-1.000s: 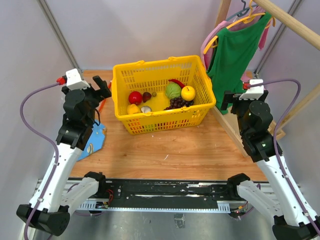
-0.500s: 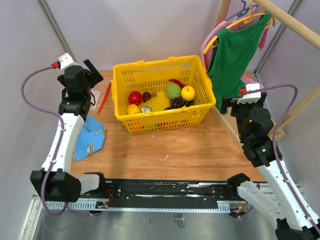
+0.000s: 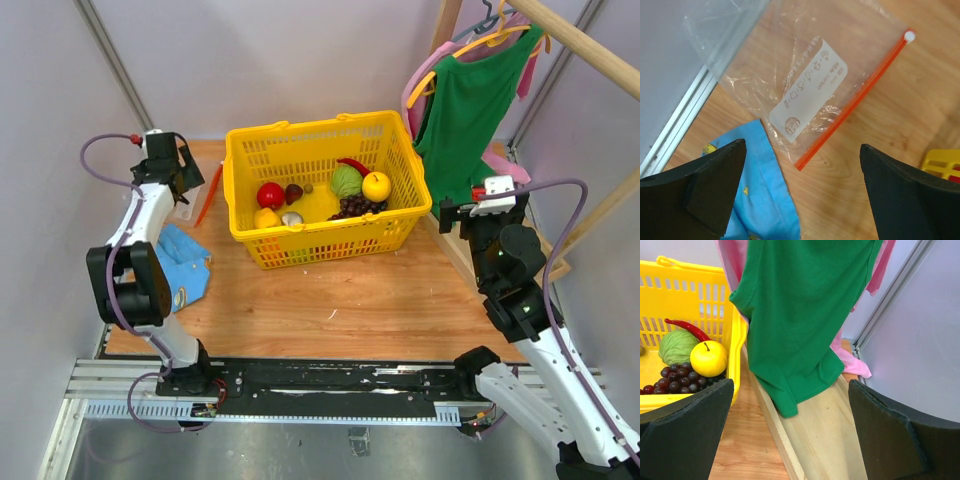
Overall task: Place the food in the zip-top bag and seal the zipper
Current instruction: Pick up the zipper food storage bag at the corner of the board.
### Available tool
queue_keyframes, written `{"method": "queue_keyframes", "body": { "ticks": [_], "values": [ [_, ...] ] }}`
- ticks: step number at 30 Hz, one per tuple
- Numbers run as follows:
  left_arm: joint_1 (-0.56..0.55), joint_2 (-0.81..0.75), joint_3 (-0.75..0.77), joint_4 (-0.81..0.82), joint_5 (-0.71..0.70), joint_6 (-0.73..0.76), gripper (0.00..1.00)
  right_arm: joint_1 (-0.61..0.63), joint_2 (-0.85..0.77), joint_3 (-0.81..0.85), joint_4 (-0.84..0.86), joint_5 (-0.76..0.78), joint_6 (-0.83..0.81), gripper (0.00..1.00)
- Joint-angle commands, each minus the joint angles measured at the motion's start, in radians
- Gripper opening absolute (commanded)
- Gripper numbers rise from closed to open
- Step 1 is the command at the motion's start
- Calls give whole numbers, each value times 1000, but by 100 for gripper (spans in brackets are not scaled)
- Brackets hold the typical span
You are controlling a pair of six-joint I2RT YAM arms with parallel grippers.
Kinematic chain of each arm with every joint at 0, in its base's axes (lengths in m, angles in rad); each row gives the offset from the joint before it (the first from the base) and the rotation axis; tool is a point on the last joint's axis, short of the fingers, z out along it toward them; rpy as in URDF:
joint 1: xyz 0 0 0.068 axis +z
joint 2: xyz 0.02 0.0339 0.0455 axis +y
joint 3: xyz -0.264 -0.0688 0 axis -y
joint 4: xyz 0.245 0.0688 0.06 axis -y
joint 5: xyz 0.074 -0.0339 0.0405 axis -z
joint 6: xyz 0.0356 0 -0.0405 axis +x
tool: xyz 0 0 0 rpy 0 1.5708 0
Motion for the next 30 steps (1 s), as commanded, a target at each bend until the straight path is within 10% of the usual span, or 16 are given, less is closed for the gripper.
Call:
{"method": "queue_keyframes", "body": {
  "ticks": [1, 11, 30],
  "values": [
    [2, 80, 67, -56, 15, 161, 100, 14, -15, -14, 47, 23, -36, 98],
    [3, 262, 156, -119, 107, 382, 93, 17, -4, -18, 50, 23, -49, 98],
    [8, 568, 390, -226, 260, 360, 75, 16, 46, -7, 49, 23, -63, 98]
  ]
}}
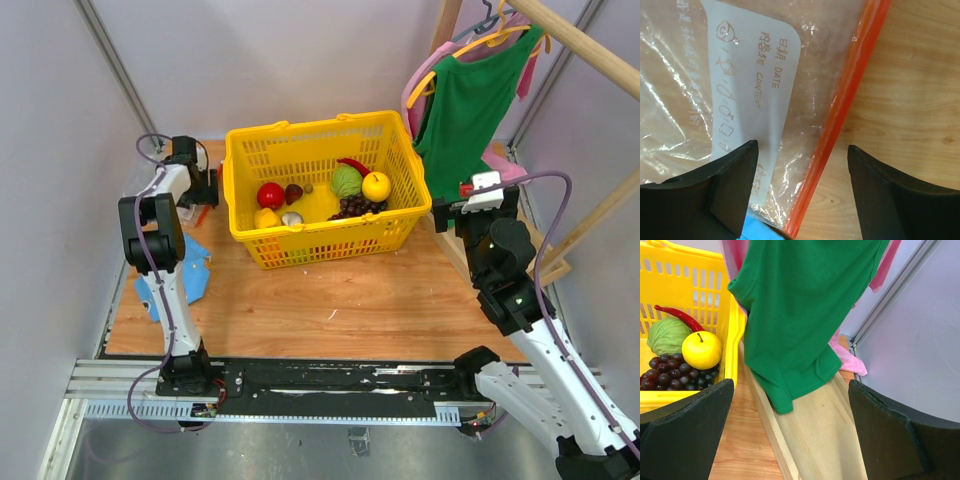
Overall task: Place the food in the zip-top bag and seal the zipper
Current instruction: Pick up the zipper food storage bag at the corner of the board.
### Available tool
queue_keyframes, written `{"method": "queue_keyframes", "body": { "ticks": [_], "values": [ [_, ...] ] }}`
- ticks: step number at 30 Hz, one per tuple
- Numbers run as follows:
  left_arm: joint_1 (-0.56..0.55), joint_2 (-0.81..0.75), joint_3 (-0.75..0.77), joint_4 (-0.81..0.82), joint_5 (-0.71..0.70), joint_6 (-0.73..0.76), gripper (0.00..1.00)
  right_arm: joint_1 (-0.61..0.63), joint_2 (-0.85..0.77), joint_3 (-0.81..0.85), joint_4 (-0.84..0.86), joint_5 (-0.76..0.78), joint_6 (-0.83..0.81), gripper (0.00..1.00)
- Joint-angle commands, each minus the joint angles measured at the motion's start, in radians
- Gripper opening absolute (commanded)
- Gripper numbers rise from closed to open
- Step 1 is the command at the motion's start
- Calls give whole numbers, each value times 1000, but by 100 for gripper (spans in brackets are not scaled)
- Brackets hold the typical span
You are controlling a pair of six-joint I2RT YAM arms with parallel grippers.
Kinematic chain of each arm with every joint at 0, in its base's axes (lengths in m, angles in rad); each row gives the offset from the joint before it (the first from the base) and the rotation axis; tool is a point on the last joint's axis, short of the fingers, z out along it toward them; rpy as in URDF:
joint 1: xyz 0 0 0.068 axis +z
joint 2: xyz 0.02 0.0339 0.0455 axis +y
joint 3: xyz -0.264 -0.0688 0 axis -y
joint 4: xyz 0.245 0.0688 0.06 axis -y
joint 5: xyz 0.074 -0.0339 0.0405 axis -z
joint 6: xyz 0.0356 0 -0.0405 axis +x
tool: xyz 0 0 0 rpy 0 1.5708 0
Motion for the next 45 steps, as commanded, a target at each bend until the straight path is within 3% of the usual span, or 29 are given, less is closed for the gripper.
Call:
{"method": "queue_keyframes", "body": {
  "ticks": [1, 14, 26, 45],
  "values": [
    [13, 62, 67, -38, 62, -4, 73, 14, 4, 3, 30, 19, -16, 98],
    [51, 133, 98, -66, 188, -50, 36, 14, 16, 5, 29, 18, -17, 98],
    [52, 22, 87, -70, 212, -92, 1, 14, 12, 11, 21, -8, -10, 98],
    [51, -411, 69, -80, 270, -346, 0, 21, -10, 41, -30, -116, 74, 98]
  ]
}}
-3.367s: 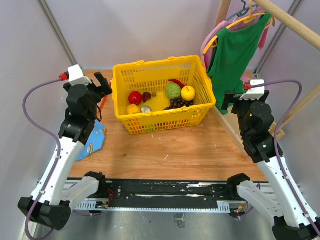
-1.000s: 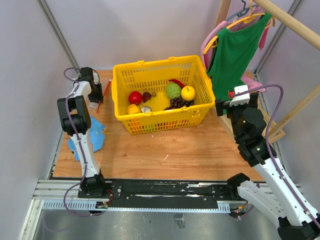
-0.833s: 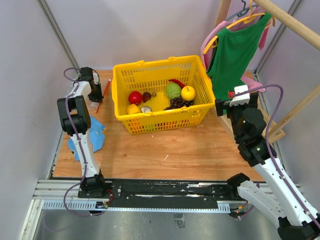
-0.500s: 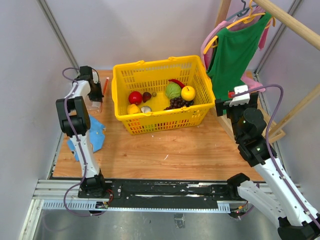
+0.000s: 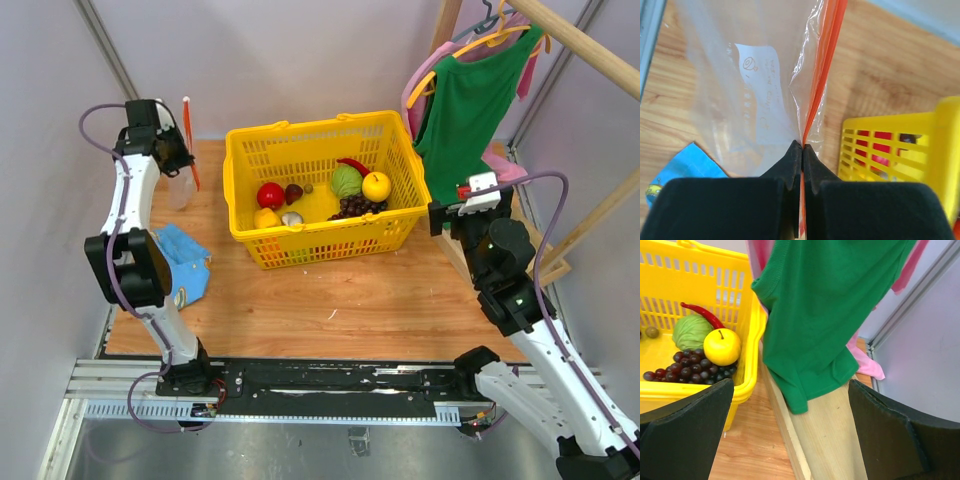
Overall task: Place the food in the zip-top bag and seal the zipper
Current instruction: Pick up the zipper food storage bag at the corner of the board.
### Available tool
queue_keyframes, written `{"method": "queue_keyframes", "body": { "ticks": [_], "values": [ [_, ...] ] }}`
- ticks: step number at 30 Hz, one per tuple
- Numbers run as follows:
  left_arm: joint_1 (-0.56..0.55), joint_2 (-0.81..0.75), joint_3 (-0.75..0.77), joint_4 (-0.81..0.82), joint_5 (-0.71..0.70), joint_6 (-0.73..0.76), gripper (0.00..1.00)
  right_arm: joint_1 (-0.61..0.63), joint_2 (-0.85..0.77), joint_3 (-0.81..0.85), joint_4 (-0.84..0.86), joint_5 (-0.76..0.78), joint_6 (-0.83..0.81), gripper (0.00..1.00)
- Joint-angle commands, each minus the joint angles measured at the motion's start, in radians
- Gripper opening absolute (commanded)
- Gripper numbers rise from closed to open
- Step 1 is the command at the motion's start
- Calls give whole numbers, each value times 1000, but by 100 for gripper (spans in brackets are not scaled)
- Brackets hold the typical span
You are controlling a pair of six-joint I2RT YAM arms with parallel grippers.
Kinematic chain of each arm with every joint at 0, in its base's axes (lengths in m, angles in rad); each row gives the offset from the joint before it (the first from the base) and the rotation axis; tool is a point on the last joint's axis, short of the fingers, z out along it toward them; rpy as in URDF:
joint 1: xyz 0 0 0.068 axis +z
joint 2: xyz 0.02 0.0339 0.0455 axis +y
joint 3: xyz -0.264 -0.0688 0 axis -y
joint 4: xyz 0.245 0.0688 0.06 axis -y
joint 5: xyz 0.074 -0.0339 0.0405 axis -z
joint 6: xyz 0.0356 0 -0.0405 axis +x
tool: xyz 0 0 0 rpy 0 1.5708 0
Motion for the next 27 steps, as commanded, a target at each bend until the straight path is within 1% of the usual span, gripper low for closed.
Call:
{"method": "queue_keyframes", "body": {
  "ticks": [1, 7, 11, 18, 24, 27],
  "values": [
    [-1, -126, -10, 2, 27, -67, 0, 21, -7, 46, -18, -60, 50, 98],
    [-15, -269, 14, -8, 40, -85, 0, 26, 18, 86, -71, -142, 106, 98],
    [-81, -328, 43, -45, 42, -66, 0, 29, 47, 116, -105, -215, 141, 98],
    [-245, -408, 82, -73, 39, -55, 0, 33, 95, 164, -156, -322, 192, 98],
    [-399, -444, 100, -69, 48, -66, 0, 36, 131, 212, -190, -363, 226, 98],
    [-498, -449, 103, -64, 18, -66, 0, 38, 147, 232, -203, -379, 248, 98]
  ]
}}
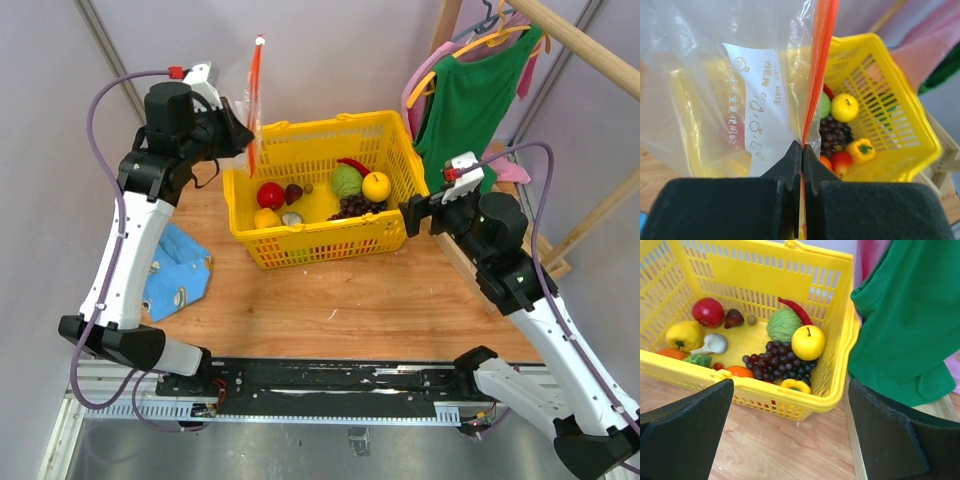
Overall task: Place the food in the zip-top bag and seal the zipper
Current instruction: Pick up the zipper food storage bag at the corner of the board, then open the zipper of the food storage bag.
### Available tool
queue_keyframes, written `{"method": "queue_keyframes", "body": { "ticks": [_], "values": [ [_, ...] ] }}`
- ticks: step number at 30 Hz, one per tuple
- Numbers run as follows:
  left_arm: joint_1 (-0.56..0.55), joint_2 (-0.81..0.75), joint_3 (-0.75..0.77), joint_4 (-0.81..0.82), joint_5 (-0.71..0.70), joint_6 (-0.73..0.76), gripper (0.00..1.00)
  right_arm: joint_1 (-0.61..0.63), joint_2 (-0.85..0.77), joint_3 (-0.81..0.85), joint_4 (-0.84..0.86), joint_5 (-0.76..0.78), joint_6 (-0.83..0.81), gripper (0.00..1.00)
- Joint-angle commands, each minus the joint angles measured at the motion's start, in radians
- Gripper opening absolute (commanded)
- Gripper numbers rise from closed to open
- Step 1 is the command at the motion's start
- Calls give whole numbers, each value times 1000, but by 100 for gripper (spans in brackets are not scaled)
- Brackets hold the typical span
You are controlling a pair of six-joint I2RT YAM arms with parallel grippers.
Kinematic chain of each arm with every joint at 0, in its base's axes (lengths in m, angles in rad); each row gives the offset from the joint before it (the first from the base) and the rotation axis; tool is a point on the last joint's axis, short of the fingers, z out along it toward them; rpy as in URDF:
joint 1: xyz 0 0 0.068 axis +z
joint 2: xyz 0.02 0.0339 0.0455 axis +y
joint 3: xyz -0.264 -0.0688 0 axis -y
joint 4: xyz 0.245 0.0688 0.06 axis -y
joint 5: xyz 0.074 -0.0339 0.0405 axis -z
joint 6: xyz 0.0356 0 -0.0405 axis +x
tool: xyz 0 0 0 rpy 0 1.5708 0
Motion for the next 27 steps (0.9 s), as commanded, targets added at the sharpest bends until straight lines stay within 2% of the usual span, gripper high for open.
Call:
{"method": "queue_keyframes", "body": {
  "ticks": [1, 8, 13, 20, 27],
  "values": [
    [-136, -26, 29, 10, -15, 0, 0, 20, 13, 54, -18, -51, 58, 98],
    [-420, -15, 24, 69, -101, 1, 0, 20, 31, 93, -8, -84, 118, 98],
    [-563, 19, 31, 84, -186, 19, 0, 20, 26, 114, 14, -110, 165, 98],
    [-710, 61, 17, 103, -281, 39, 0, 20, 4, 142, 73, -112, 225, 99],
    [-798, 99, 1, 151, -340, 64, 0, 20, 21, 140, 168, -87, 302, 100]
  ]
}}
